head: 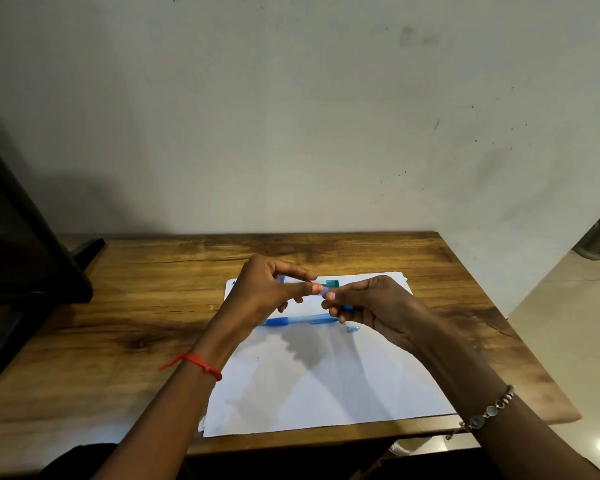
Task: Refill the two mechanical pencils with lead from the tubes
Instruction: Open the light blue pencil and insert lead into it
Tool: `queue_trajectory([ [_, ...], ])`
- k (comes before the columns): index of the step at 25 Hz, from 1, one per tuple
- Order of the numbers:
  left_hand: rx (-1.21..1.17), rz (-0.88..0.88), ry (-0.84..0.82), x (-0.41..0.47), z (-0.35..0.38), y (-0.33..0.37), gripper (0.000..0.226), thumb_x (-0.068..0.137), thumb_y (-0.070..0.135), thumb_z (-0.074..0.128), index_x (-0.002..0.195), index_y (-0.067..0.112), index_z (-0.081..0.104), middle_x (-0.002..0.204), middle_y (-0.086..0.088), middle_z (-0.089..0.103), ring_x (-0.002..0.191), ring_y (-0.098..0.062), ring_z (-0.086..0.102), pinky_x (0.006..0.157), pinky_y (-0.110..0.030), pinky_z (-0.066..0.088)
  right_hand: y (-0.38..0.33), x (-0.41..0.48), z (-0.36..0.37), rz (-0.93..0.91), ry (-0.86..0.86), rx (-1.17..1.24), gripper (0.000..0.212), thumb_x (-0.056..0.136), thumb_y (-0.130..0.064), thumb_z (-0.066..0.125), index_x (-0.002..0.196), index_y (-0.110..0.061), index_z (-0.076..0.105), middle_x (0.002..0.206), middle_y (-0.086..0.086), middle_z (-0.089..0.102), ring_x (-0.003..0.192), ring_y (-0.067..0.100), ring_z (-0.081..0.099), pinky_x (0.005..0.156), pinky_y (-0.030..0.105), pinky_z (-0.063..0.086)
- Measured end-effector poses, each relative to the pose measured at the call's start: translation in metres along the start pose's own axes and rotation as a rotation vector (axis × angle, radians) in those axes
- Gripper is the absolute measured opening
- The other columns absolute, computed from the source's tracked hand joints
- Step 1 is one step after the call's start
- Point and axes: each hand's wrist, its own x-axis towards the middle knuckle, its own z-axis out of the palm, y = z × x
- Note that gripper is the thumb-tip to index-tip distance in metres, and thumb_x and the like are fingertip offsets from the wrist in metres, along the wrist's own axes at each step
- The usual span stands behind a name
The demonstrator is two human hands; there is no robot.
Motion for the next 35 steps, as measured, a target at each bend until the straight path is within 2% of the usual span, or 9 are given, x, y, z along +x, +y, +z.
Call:
queue_trajectory([
  [4, 0.021, 0.069, 0.014, 0.002, -0.001, -0.001, 0.020, 0.072, 0.012, 0.075, 0.091, 0.007, 0.072, 0.077, -0.001, 0.070, 0.049, -0.002, 0.059, 0.041, -0.015, 0.043, 0.001, 0.000, 0.004, 0.004, -0.017, 0.054, 0.013, 0.082, 0.008, 0.057, 0.079, 0.005, 0.070, 0.069, 0.014, 0.068, 0.054, 0.014, 0.063, 0.054, 0.018, 0.053],
  [11, -0.016, 0.064, 0.012, 0.003, -0.003, -0.004, 0.012, 0.075, 0.007, 0.072, 0.087, 0.007, 0.072, 0.073, 0.003, 0.070, 0.052, -0.002, 0.062, 0.044, -0.014, 0.046, -0.003, 0.000, 0.003, 0.024, -0.016, 0.077, 0.012, 0.084, 0.002, 0.058, 0.086, 0.006, 0.069, 0.067, 0.009, 0.069, 0.054, 0.012, 0.061, 0.050, 0.018, 0.050],
  [13, -0.061, 0.047, 0.015, 0.003, -0.003, -0.005, 0.012, 0.076, 0.004, 0.071, 0.087, 0.003, 0.072, 0.063, 0.006, 0.070, 0.052, -0.003, 0.063, 0.045, -0.014, 0.048, -0.004, -0.001, 0.004, 0.006, 0.018, 0.033, 0.010, 0.083, 0.000, 0.060, 0.086, 0.006, 0.068, 0.065, 0.009, 0.067, 0.051, 0.012, 0.058, 0.047, 0.018, 0.048],
  [16, -0.145, 0.024, 0.009, 0.002, -0.002, -0.007, 0.009, 0.076, 0.002, 0.070, 0.084, 0.000, 0.071, 0.055, 0.007, 0.069, 0.052, -0.005, 0.064, 0.048, -0.015, 0.051, -0.005, -0.002, 0.005, -0.044, 0.082, -0.045, 0.009, 0.081, -0.002, 0.064, 0.074, 0.001, 0.069, 0.061, 0.009, 0.062, 0.047, 0.011, 0.051, 0.043, 0.017, 0.042],
  [24, -0.249, -0.046, 0.013, 0.003, -0.002, -0.007, 0.008, 0.075, 0.004, 0.071, 0.083, 0.002, 0.071, 0.060, 0.001, 0.070, 0.054, -0.008, 0.066, 0.052, -0.017, 0.054, -0.014, -0.006, 0.007, -0.175, 0.175, -0.306, 0.017, 0.083, -0.010, 0.065, 0.066, -0.008, 0.066, 0.052, 0.003, 0.050, 0.050, 0.012, 0.041, 0.041, 0.012, 0.033],
  [27, -0.263, -0.057, 0.014, 0.003, -0.002, -0.007, 0.008, 0.075, 0.004, 0.070, 0.083, 0.001, 0.071, 0.059, 0.001, 0.070, 0.054, -0.007, 0.066, 0.051, -0.018, 0.054, -0.014, -0.005, 0.008, -0.220, 0.194, -0.409, 0.012, 0.083, -0.013, 0.065, 0.073, -0.006, 0.069, 0.042, -0.011, 0.052, 0.050, 0.006, 0.042, 0.042, 0.009, 0.032],
  [29, -0.265, -0.067, 0.022, 0.003, -0.001, -0.007, 0.011, 0.075, 0.004, 0.070, 0.086, -0.001, 0.070, 0.062, -0.002, 0.069, 0.053, -0.007, 0.066, 0.051, -0.018, 0.054, -0.013, -0.004, 0.008, -0.262, 0.209, -0.459, 0.011, 0.084, -0.013, 0.064, 0.077, -0.005, 0.069, 0.042, -0.013, 0.054, 0.050, 0.002, 0.046, 0.043, 0.008, 0.033],
  [32, -0.273, -0.082, 0.029, 0.003, 0.000, -0.007, 0.013, 0.075, 0.005, 0.070, 0.087, -0.001, 0.070, 0.065, -0.004, 0.069, 0.054, -0.007, 0.066, 0.051, -0.017, 0.053, -0.014, -0.004, 0.006, -0.352, 0.229, -0.518, 0.014, 0.085, -0.011, 0.062, 0.075, -0.005, 0.068, 0.057, -0.004, 0.058, 0.050, -0.005, 0.050, 0.046, 0.005, 0.034],
  [35, -0.303, -0.092, 0.015, 0.003, -0.002, -0.007, 0.011, 0.076, 0.005, 0.070, 0.086, 0.001, 0.071, 0.064, -0.002, 0.070, 0.054, -0.008, 0.066, 0.051, -0.017, 0.053, -0.014, -0.004, 0.001, -0.436, 0.257, -0.573, 0.016, 0.086, -0.011, 0.059, 0.074, -0.003, 0.066, 0.064, 0.007, 0.058, 0.056, 0.002, 0.047, 0.050, 0.007, 0.034],
])
